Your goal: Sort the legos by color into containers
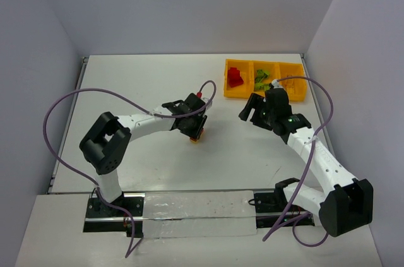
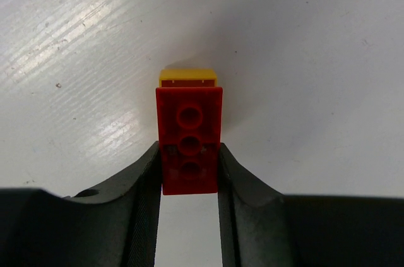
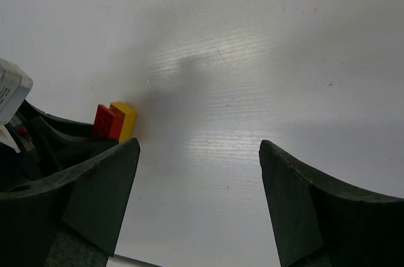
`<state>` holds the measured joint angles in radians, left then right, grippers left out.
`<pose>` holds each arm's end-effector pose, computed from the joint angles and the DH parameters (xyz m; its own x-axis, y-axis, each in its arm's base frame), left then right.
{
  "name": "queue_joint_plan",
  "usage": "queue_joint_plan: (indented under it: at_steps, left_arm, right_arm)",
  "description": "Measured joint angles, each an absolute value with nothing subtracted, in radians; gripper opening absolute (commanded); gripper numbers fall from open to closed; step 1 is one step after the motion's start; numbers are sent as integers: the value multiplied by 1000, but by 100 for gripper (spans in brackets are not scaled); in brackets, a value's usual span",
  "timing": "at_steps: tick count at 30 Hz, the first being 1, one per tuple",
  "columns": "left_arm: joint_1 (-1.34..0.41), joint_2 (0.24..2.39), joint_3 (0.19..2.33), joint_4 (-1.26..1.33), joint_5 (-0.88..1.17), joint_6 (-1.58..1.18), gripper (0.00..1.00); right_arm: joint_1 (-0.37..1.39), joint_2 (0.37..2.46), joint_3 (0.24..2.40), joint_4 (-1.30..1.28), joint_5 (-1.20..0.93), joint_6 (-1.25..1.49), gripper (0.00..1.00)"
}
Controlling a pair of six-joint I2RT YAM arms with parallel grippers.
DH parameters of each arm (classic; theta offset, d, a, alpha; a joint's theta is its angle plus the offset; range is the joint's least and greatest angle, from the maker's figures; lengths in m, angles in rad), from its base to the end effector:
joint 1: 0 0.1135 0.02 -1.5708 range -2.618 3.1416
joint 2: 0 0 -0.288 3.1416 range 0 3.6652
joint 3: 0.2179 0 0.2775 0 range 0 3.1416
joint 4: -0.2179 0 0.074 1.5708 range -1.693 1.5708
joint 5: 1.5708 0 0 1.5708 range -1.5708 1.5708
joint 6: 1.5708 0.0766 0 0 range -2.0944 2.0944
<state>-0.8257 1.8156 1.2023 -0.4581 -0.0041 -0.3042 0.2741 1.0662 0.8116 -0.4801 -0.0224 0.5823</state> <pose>0.2837 -0.3070 0.1538 -0.7877 0.4121 -0.4580 0.5217 0.8415 -0.1400 0.2593 0.0747 0.2545 -0.6966 0.3753 -0.6115 0.1155 0.8998 0.4206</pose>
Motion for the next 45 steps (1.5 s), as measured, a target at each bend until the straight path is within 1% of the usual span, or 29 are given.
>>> queue_joint_plan:
  at_steps: [3,6,9,12,15,18,24,28,30,33,42,43,45]
  left_arm:
    - [-826,1820,1218,-468,-4,-304,0]
    - [-819,1814,1254,-494,46,-304,0]
    - [-791,1774,1287,-500,170,-310,0]
    - [-723,1695,1304,-482,340,-334,0]
    - [-634,1619,1302,-394,534,-400,0]
    - [-570,1565,1290,-269,681,-471,0]
    - [-561,1544,1242,-18,903,-655,0]
    - [-556,1544,1217,82,971,-739,0]
    - [-551,1544,1216,124,989,-767,0]
    - [-546,1544,1216,170,1007,-795,0]
    - [-559,1544,1211,207,1050,-828,0]
    - [-559,1544,1211,208,1052,-829,0]
    - [-559,1544,1211,208,1056,-830,0]
  right_arm:
    - [274,1071,813,-480,-27,579,84]
    - [274,1077,816,-473,-70,562,84]
    - [273,1081,819,-448,-154,534,84]
    - [262,1081,820,-396,-301,513,84]
    - [246,1080,821,-315,-475,508,84]
    - [237,1078,821,-233,-599,516,83]
    - [226,1093,825,-57,-769,578,83]
    - [224,1117,826,59,-846,629,81]
    - [222,1128,826,117,-877,660,79]
    - [217,1144,826,198,-918,711,74]
    - [216,1194,824,462,-1020,884,69]
    - [216,1194,824,478,-1029,895,66]
    - [216,1194,824,499,-1043,907,55]
